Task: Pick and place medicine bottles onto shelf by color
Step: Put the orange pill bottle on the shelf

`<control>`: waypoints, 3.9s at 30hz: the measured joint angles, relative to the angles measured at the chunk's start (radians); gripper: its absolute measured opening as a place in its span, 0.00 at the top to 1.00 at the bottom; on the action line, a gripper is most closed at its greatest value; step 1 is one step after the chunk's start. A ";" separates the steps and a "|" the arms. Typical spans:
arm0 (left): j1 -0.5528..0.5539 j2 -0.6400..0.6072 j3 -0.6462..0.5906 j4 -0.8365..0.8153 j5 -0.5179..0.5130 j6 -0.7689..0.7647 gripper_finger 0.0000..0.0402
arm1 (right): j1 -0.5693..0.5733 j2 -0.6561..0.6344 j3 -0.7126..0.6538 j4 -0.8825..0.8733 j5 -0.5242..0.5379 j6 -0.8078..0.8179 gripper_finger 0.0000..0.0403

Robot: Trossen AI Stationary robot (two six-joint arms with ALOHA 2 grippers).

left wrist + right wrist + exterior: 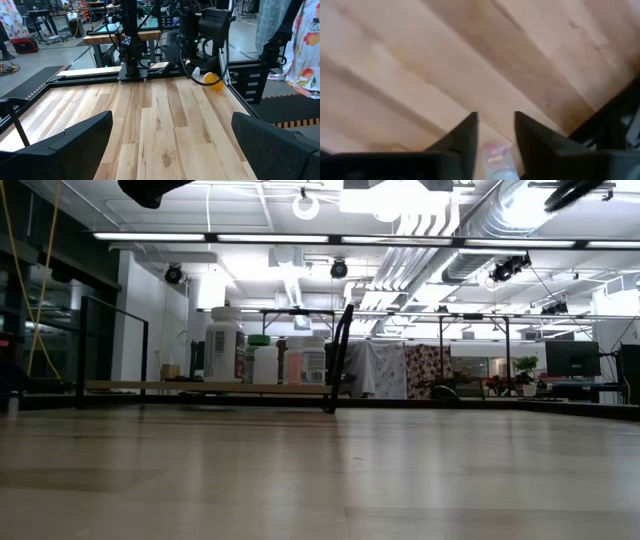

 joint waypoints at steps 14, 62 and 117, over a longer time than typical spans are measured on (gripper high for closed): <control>0.000 0.000 0.000 0.003 -0.022 0.000 0.00 | 0.012 0.000 0.000 0.330 -0.143 -0.019 0.18; 0.000 0.000 0.000 0.000 -0.023 0.008 0.00 | 0.195 0.513 0.489 -0.154 -0.128 -0.656 0.19; 0.000 0.000 0.000 0.000 -0.023 0.000 0.00 | -0.163 -0.062 -0.267 1.030 0.880 -1.056 0.56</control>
